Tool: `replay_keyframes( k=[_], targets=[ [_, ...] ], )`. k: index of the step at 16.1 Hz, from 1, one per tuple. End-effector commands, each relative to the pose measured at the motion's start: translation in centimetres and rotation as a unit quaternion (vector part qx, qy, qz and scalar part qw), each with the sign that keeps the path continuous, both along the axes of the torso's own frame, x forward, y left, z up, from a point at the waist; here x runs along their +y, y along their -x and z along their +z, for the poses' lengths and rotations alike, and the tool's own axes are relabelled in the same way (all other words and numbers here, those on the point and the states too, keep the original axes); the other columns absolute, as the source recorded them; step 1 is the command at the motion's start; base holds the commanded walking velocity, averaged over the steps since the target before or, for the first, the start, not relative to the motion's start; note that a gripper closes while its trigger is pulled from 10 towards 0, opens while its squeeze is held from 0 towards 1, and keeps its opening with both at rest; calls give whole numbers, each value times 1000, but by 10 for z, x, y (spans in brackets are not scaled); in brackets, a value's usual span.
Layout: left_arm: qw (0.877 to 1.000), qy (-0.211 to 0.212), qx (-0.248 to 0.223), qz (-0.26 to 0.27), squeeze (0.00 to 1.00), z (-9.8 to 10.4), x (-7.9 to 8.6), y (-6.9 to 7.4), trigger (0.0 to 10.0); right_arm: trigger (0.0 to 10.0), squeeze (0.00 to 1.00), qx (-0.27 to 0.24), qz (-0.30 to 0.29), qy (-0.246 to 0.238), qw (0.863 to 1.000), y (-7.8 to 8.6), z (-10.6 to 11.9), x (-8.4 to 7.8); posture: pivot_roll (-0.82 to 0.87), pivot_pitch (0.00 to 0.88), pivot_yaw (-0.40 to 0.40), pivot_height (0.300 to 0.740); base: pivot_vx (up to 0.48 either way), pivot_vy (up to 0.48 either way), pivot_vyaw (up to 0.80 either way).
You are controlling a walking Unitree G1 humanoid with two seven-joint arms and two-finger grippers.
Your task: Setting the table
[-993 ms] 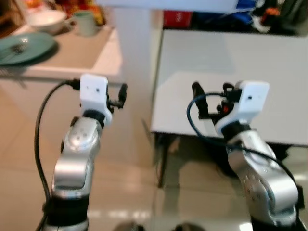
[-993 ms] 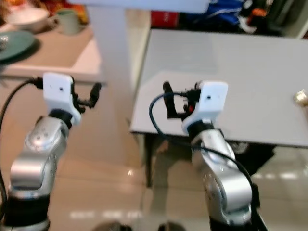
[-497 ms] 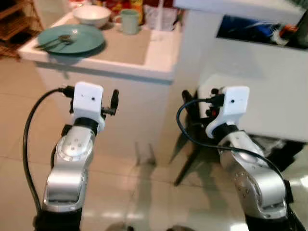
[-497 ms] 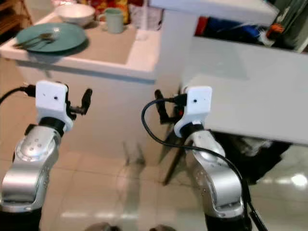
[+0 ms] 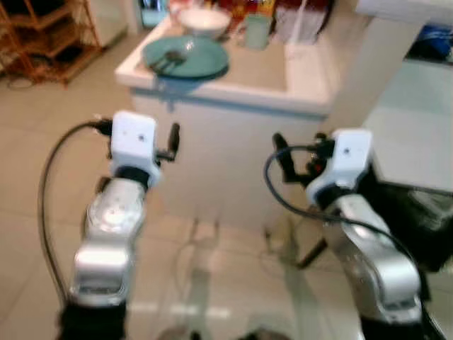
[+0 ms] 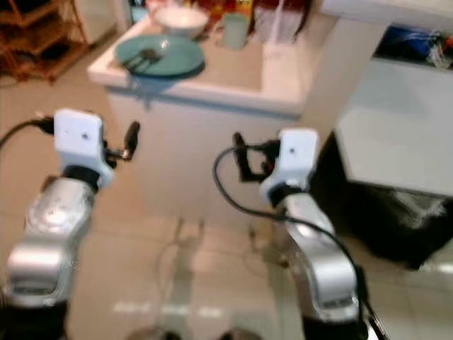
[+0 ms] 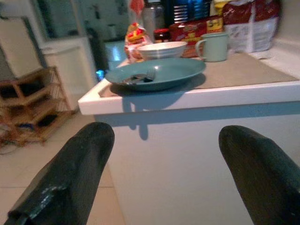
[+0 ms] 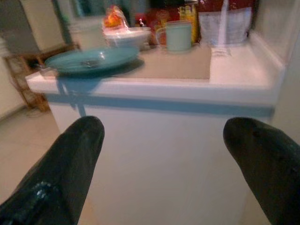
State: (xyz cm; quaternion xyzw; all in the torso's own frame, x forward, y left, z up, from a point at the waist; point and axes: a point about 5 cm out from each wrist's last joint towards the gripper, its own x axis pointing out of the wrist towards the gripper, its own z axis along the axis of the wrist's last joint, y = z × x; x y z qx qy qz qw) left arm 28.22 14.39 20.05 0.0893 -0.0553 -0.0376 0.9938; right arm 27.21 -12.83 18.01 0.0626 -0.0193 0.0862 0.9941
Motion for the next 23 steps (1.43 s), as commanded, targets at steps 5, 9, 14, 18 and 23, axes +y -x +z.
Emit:
replay_keyframes(
  k=[5,9,14,18,23],
  targets=[
    [1000,-6,-18,-3,0,13,0,1,10000,10000,0,-35,14,-9,999,-4,17,1,65,68,-75,740,157,0,0],
    [1000,-14,-17,-7,0,14,-1,-1,10000,10000,0,-44,5,-9,999,-8,23,-2,63,74,-72,740,457,0,330],
    [1000,-20,-16,-12,0,14,-1,-3,10000,10000,0,-50,-7,-16,999,-9,26,-6,59,77,-68,740,464,0,0],
    [999,-21,-15,-22,0,14,-4,-3,10000,10000,0,-59,-20,-15,998,-8,28,-12,47,75,-54,740,463,0,0],
    [999,-22,-19,-22,0,15,-4,-6,10000,10000,0,-65,-14,-14,998,-7,31,-11,45,62,-55,740,463,0,0]
  ],
)
